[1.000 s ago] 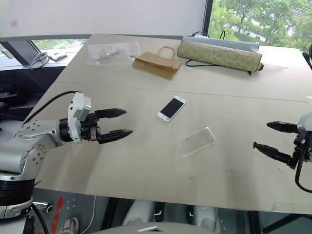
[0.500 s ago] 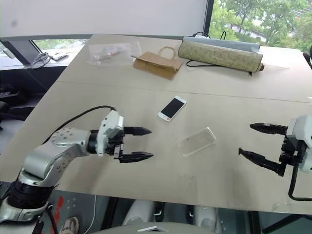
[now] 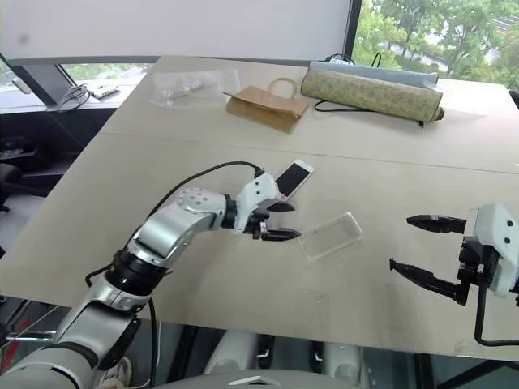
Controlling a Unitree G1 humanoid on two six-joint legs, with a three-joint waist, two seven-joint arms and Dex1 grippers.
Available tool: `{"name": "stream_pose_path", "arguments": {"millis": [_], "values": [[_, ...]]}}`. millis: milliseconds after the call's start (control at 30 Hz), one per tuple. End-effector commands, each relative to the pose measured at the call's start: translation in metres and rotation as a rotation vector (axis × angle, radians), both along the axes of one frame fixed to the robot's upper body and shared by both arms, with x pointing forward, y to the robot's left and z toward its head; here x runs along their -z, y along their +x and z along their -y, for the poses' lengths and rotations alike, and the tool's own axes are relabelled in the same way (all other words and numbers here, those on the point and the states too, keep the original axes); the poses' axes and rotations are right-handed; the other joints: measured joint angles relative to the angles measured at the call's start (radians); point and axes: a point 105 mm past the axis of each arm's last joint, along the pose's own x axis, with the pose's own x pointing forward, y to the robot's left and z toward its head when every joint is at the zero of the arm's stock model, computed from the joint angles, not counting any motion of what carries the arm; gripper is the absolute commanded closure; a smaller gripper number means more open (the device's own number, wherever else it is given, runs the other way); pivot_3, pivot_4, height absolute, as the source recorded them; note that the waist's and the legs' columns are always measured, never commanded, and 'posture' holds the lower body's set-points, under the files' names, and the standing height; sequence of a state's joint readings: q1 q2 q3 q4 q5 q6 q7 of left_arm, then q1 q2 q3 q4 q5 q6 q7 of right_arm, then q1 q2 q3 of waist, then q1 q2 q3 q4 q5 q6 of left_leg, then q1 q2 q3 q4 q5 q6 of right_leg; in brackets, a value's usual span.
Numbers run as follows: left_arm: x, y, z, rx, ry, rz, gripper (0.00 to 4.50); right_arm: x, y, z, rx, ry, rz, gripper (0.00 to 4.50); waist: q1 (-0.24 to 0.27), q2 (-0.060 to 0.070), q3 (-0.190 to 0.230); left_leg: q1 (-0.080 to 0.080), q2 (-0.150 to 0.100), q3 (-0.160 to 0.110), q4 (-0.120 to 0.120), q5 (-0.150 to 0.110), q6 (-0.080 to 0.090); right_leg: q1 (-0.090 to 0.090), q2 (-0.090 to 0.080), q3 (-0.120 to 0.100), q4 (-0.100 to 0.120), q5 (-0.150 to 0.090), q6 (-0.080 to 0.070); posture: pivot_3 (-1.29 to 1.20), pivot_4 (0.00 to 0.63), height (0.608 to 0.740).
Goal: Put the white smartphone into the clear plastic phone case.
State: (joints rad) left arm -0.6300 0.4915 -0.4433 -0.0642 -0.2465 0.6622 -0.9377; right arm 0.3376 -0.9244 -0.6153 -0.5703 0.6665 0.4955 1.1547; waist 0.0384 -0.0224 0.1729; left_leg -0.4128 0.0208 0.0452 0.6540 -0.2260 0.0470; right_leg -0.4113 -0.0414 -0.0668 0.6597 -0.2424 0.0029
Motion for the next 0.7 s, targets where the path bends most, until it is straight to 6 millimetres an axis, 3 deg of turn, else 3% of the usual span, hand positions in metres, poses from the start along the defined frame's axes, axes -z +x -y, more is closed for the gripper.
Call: {"name": "stream_pose_path", "arguments": {"millis": [33,333,467,567,700], "values": [[0.003,0.003,0.013,0.031,0.052,0.039,2.19,0.001,0.000,-0.002,-0.005,-0.038,0.025,0.00,0.000,0.000,0.000,0.000,0.000,0.000,0.000,0.000,0.000,0.000,0.000,0.000,0.000,0.000,0.000,0.00,0.150,0.740],[0.013,0.013,0.030,0.027,0.142,0.047,2.19,0.006,-0.003,-0.009,-0.004,-0.033,0.043,0.00,0.000,0.000,0.000,0.000,0.000,0.000,0.000,0.000,0.000,0.000,0.000,0.000,0.000,0.000,0.000,0.00,0.150,0.740],[0.019,0.011,0.029,0.073,0.200,0.050,3.19,0.006,-0.004,-0.009,-0.004,-0.036,0.050,0.00,0.000,0.000,0.000,0.000,0.000,0.000,0.001,0.000,0.000,0.000,0.000,0.000,0.001,0.000,0.000,0.00,0.150,0.740],[0.021,0.010,0.027,0.105,0.217,0.060,4.39,0.005,-0.004,-0.008,-0.003,-0.037,0.051,0.00,0.000,0.000,0.000,0.000,0.000,0.000,0.001,0.000,0.000,0.000,0.000,0.000,0.001,0.000,0.000,0.00,0.150,0.740],[0.020,0.012,0.020,0.129,0.225,0.066,4.48,0.005,-0.004,-0.008,0.003,-0.039,0.058,0.00,0.000,0.000,-0.001,0.001,0.000,0.000,0.001,0.000,0.000,0.000,-0.002,0.000,0.001,0.000,0.000,0.00,0.150,0.740]]}}
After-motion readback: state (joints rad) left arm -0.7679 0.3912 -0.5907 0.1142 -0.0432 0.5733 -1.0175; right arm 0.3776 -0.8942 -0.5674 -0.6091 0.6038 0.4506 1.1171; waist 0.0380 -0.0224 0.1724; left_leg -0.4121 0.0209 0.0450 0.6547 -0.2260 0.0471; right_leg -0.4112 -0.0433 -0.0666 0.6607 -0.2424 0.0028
